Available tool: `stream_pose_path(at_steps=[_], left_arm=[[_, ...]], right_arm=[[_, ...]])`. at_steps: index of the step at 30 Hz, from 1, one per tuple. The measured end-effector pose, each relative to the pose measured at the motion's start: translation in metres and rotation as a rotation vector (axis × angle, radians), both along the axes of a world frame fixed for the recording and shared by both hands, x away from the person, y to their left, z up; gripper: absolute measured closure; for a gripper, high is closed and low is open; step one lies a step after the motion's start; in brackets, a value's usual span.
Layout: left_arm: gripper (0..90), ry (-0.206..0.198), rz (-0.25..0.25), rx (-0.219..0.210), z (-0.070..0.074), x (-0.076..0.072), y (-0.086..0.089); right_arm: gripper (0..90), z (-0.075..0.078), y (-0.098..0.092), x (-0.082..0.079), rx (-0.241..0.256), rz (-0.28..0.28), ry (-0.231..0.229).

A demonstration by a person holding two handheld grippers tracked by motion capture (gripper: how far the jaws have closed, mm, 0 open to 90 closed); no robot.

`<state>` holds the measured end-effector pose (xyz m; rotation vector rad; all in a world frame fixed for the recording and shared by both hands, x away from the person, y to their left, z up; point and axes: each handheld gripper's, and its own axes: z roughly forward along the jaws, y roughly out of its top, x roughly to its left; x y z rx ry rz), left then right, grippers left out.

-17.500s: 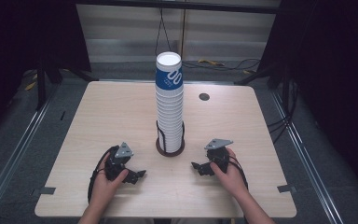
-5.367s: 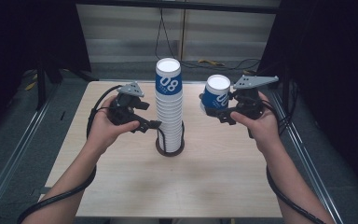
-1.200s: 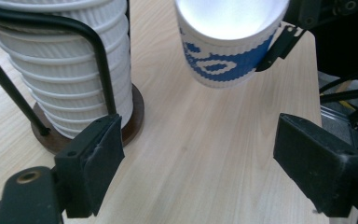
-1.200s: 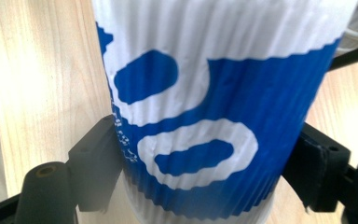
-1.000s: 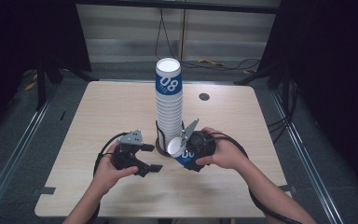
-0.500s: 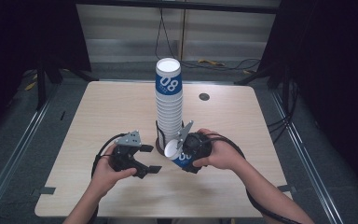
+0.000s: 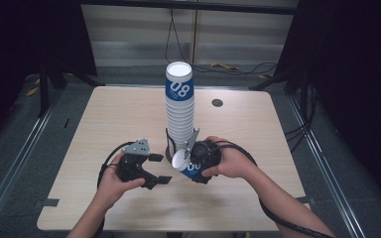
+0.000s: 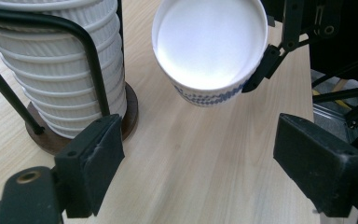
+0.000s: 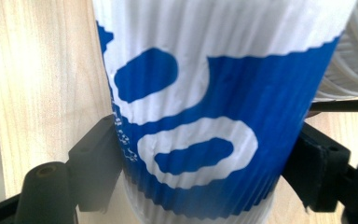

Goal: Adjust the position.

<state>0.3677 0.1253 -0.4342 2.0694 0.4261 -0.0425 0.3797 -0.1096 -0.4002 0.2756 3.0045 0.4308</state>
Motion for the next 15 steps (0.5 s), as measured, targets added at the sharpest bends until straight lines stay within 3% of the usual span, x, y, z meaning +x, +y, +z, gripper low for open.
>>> stream_pose_path(at_steps=[15], left_arm=[[15.7,0.017,-0.022,-0.003,-0.0042,0.001,-0.0074]], right_arm=[[21.0,-0.0016,0.008,-0.0043,-0.023,0.038,0.006]])
